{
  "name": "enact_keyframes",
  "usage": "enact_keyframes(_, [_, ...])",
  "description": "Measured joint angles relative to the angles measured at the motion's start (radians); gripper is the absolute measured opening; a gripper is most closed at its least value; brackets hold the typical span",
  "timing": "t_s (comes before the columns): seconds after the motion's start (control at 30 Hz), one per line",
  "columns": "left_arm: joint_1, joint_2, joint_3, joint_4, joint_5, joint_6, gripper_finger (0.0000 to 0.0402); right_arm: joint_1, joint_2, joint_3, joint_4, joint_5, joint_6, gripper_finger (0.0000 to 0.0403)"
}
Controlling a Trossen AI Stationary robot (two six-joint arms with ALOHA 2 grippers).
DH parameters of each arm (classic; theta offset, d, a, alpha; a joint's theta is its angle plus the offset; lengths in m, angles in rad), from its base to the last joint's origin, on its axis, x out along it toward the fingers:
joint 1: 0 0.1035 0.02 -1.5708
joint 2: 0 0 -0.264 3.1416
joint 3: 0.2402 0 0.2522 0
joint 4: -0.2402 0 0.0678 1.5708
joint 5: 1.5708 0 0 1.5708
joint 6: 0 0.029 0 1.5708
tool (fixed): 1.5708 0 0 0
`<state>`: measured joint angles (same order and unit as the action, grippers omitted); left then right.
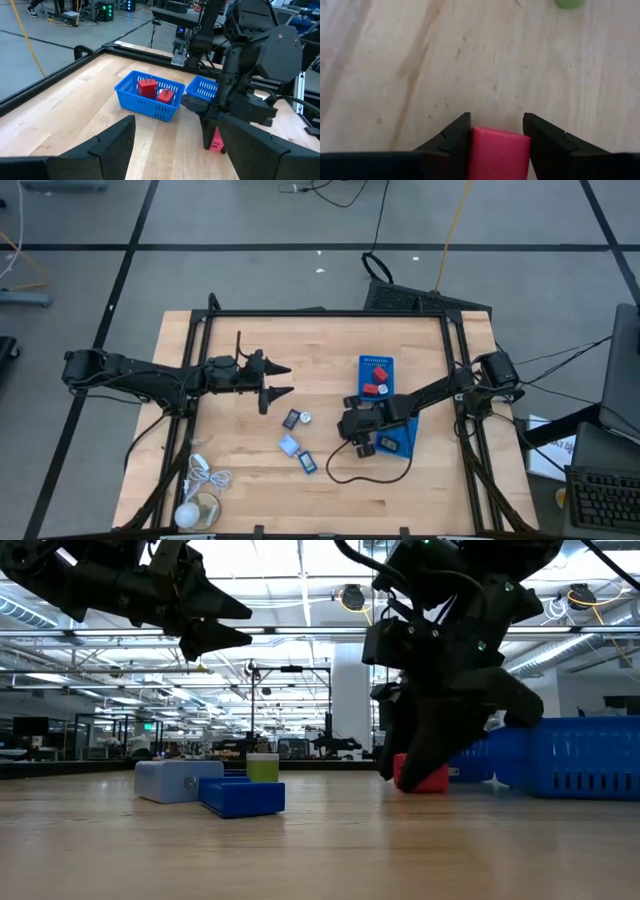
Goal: Pick & Place Office items
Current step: Put the pink charger adapter into the top blue bin
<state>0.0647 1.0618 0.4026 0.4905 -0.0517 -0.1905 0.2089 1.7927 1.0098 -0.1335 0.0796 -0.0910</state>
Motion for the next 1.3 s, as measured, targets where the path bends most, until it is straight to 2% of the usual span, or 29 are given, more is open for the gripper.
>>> enact_keyframes(0.27, [0.0,0.0,0.0,0.0,0.0,0.0,0.0274,0.002,-0.026,0.103,0.001,0.003,-0.002,0.0157])
enact_keyframes(0.47, [0.0,0.0,0.0,0.001,0.0,0.0,0.0283,-0.013,-0.143,0.145,-0.015,0.003,0.041,0.0149])
enact_keyframes(0.6, [0.0,0.0,0.0,0.001,0.0,0.0,0.0284,-0.041,-0.263,0.145,-0.104,0.003,0.148,0.0149])
enact_keyframes(0.77, [0.0,0.0,0.0,0.001,0.0,0.0,0.0285,-0.039,-0.38,0.142,-0.38,0.001,0.299,0.0149])
enact_keyframes(0.83, [0.0,0.0,0.0,0.001,0.0,0.0,0.0285,-0.018,-0.4,0.124,-0.469,0.001,0.352,0.0149])
enact_keyframes(0.97, [0.0,0.0,0.0,0.004,0.0,0.0,0.0285,0.036,-0.411,0.068,-0.522,-0.003,0.422,0.0149])
enact_keyframes(1.3, [0.0,0.0,0.0,0.003,0.0,0.0,0.0285,0.081,-0.41,-0.127,-0.503,0.003,0.591,0.0149])
